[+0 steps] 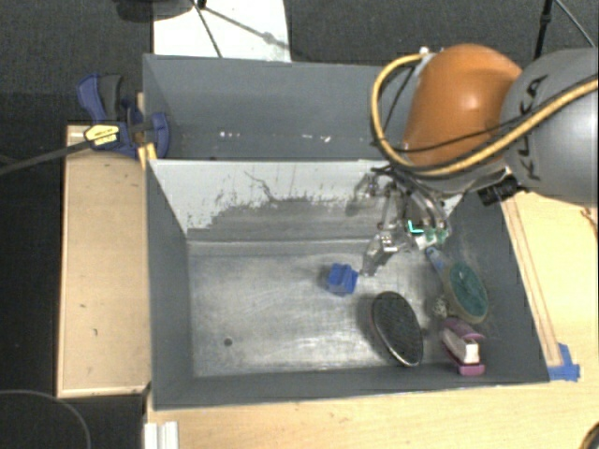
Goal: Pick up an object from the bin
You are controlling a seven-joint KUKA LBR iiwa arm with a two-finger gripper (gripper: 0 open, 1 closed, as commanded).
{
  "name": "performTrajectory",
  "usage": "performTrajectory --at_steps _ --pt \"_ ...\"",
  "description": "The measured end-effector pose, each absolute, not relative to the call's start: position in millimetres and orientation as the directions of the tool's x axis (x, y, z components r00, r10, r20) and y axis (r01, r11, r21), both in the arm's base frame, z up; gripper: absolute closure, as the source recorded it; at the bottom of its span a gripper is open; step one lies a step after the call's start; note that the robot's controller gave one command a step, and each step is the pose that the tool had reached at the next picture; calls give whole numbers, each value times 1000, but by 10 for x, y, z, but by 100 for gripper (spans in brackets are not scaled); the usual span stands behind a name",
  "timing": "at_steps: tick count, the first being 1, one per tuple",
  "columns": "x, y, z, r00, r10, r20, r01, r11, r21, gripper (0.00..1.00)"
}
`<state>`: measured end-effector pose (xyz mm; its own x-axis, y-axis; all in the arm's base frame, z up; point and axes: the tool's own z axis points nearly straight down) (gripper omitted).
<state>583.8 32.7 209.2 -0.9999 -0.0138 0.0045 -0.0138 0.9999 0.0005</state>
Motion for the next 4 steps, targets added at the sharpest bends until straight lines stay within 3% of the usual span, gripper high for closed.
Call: performTrajectory --at_steps 1,2,3,4 --pt "5855 326 2139 -1000 -12 -4 -12 1000 1 100" --pt "5855 326 2139 -1000 -12 -4 -12 1000 1 0" --pt "5679 -7 728 -1000 -16 -7 -16 1000 0 0" --pt "5759 312 738 -988 153 -11 153 988 2 0"
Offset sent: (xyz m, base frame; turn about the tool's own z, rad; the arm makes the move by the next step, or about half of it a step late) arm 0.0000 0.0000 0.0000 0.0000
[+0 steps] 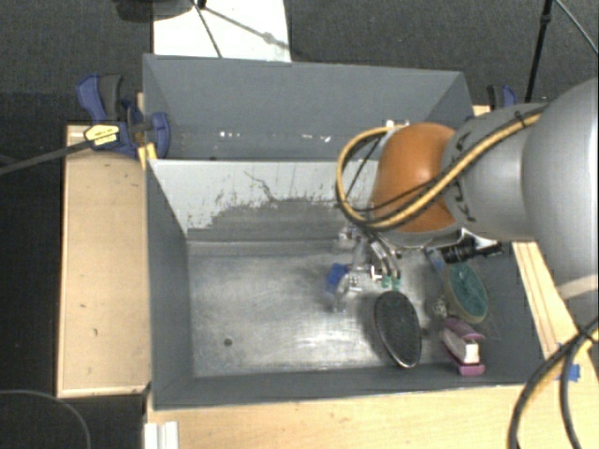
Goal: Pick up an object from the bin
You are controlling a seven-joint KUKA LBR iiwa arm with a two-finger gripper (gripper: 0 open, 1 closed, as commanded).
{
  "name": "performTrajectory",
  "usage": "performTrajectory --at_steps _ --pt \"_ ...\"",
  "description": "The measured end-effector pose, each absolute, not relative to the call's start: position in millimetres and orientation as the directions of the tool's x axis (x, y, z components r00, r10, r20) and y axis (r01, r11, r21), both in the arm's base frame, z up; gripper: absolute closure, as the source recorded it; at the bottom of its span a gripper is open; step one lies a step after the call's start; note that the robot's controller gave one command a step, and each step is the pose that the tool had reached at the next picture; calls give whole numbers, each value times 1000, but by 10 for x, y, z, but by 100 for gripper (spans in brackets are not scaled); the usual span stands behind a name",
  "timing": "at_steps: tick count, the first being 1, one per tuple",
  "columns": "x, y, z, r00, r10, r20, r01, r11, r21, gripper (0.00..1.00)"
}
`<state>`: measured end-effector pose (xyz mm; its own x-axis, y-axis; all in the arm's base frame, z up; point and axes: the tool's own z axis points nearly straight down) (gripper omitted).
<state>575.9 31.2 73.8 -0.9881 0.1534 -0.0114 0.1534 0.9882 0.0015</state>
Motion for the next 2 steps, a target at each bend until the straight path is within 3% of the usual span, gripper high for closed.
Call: performTrajectory --at_steps 1,2 --pt "5779 310 769 -988 154 -16 154 988 3 100" --pt "5549 350 1992 -997 -81 -10 -81 997 0 100"
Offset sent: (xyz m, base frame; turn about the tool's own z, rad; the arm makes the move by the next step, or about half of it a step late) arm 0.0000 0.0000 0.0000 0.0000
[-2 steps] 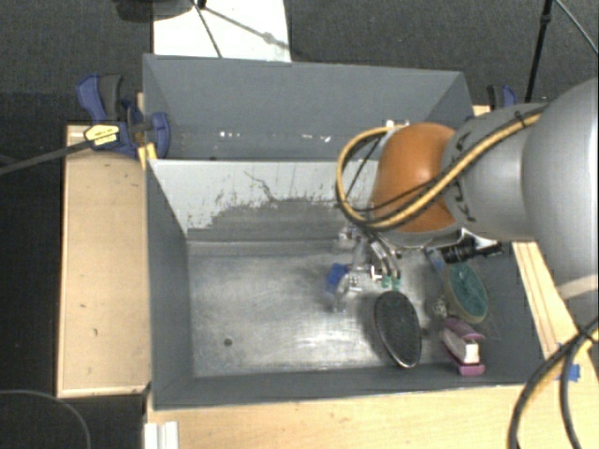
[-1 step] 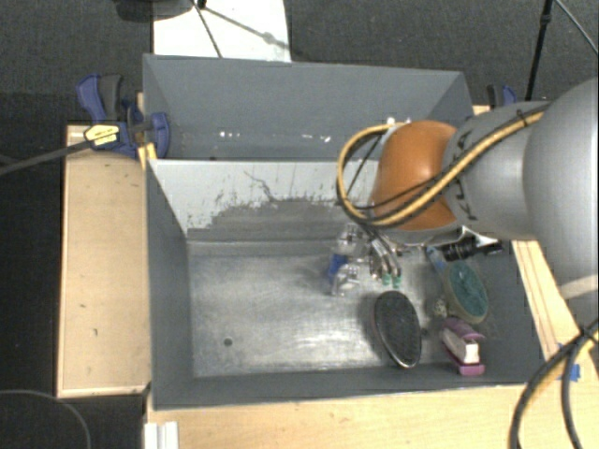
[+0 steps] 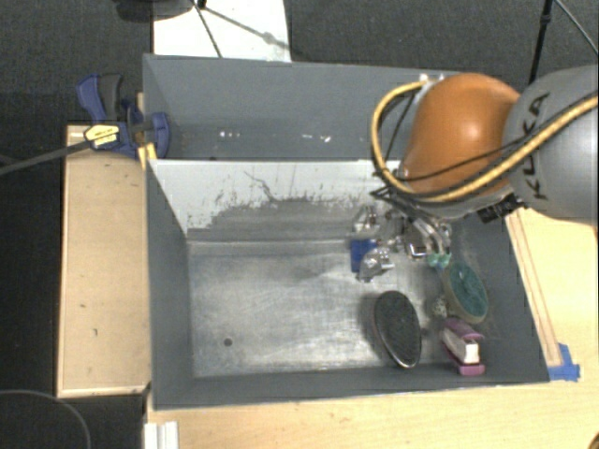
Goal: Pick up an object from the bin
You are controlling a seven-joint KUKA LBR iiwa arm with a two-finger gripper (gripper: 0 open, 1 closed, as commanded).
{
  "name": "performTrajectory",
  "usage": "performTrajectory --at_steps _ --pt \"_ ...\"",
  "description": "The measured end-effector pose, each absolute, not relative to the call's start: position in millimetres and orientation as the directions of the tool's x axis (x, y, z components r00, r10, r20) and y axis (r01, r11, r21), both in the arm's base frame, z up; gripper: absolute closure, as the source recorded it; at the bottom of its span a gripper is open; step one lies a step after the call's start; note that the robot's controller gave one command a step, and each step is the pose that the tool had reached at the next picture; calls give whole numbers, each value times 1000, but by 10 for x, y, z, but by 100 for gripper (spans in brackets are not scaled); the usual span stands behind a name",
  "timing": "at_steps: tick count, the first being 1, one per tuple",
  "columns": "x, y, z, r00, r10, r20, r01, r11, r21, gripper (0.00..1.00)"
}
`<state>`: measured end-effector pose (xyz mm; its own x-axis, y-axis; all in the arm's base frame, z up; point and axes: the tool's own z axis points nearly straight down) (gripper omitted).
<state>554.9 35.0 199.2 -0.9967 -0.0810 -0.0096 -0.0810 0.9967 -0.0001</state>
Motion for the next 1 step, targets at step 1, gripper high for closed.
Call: performTrajectory --at_steps 1 --pt "5302 278 2334 -978 -210 -7 -210 978 -1 100"
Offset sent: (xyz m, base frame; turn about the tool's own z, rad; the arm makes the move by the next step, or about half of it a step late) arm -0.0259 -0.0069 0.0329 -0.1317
